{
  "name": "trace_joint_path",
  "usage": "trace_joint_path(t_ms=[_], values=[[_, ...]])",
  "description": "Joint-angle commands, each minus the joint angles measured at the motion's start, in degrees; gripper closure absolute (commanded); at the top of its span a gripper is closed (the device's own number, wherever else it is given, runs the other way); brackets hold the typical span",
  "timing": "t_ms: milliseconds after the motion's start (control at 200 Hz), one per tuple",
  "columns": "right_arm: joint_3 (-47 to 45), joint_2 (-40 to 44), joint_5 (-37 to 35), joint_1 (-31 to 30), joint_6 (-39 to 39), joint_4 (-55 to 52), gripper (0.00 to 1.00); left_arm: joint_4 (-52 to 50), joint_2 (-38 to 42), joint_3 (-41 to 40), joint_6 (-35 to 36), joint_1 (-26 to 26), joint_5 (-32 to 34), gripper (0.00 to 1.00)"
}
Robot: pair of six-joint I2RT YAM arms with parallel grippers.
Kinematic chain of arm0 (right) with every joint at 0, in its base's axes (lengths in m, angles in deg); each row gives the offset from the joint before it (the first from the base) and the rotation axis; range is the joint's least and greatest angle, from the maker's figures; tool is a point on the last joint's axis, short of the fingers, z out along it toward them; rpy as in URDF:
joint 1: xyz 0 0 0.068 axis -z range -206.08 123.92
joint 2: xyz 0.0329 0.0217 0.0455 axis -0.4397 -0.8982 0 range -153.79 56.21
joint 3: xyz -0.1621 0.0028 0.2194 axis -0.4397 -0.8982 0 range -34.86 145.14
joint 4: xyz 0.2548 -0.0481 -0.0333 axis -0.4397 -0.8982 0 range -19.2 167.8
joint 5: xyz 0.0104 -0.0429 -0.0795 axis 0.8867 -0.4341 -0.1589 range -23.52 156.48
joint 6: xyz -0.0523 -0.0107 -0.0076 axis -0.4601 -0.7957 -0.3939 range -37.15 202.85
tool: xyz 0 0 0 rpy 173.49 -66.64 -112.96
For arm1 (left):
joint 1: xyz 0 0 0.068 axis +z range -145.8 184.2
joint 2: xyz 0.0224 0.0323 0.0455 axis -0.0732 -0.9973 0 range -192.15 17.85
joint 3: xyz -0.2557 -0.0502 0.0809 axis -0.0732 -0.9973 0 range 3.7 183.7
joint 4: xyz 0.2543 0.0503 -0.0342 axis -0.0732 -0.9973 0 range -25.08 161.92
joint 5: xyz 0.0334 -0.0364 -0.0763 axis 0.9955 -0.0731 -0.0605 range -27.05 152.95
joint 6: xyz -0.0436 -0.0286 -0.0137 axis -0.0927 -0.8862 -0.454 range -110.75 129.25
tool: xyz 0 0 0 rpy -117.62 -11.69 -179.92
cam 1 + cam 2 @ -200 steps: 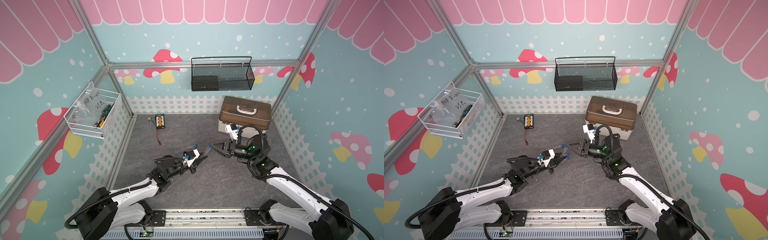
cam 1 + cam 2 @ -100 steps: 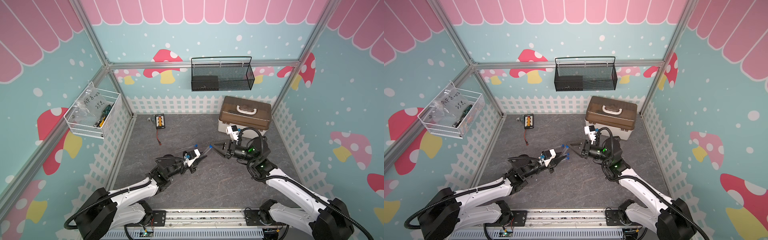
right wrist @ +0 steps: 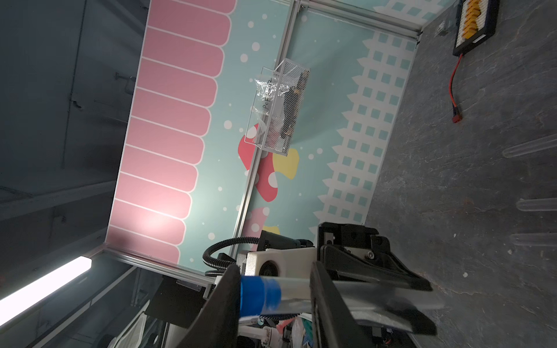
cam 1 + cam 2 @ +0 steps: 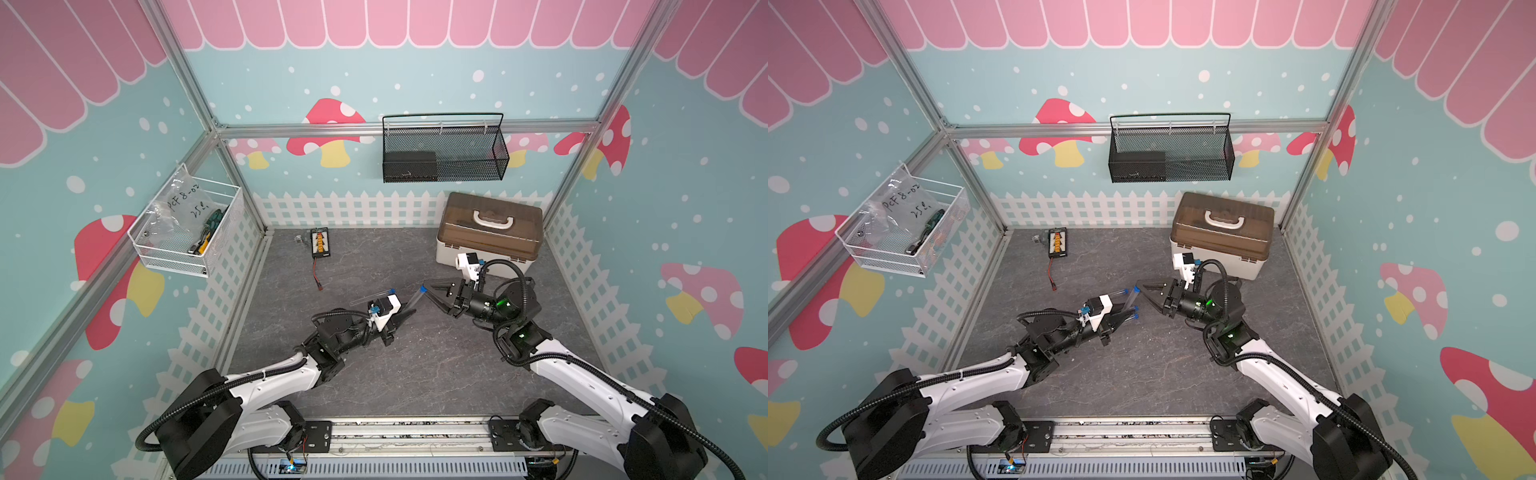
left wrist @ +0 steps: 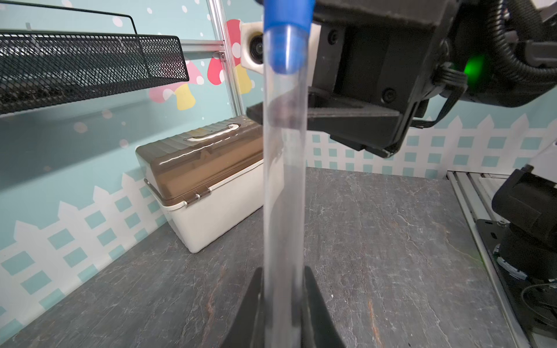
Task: Insert stoppers into test tubes
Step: Insert the stopper into the test tube, then place the test tube at the center of the board.
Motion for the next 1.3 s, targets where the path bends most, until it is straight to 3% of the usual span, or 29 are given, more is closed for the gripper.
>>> trace_joint_path(t_ms=[0,165,300,495,615,680,810,905,1001,1151,1296], values=[[-4.5,-3.7,-0.4,-0.6,1.5,-14.2,0.64,18.9,2.2,8.8,-2.7,-0.9,-5.3,1.0],[-0.6,-4.3,0.9,-0.7,-1.4,-17.1,0.62,13.8,2.8,9.1,-0.5,-0.9,-5.3,1.0],[4.8,-2.9,1.4,-0.5,-7.6,-25.3,0.58,0.3,4.7,9.1,4.8,-0.9,-2.9,1.0],[15.4,2.1,3.5,3.0,-15.8,-25.5,0.38,-27.9,3.8,11.2,9.6,0.6,0.0,1.0],[21.3,5.6,4.5,7.1,-20.0,-28.1,0.29,-39.3,2.0,11.4,9.8,1.3,1.6,1.0],[23.1,7.9,1.9,9.2,-24.4,-35.7,0.29,-43.3,1.6,11.6,9.0,1.8,2.9,1.0],[26.4,10.6,-13.0,10.3,-41.5,-60.3,0.31,-55.0,0.7,14.9,10.4,3.0,4.7,1.0],[25.9,10.8,-20.0,10.2,-47.6,-68.0,0.32,-68.0,-2.4,20.0,12.8,3.5,4.9,1.0],[24.8,10.6,-22.6,10.4,-50.2,-71.1,0.32,-79.2,-7.3,25.0,16.1,3.4,4.0,1.0],[22.7,10.5,-18.9,10.5,-48.2,-68.9,0.32,-82.3,-14.0,27.9,11.7,3.5,10.3,1.0],[21.9,10.4,-17.8,10.7,-47.7,-68.8,0.32,-81.6,-19.8,30.1,11.3,3.2,11.1,1.0]])
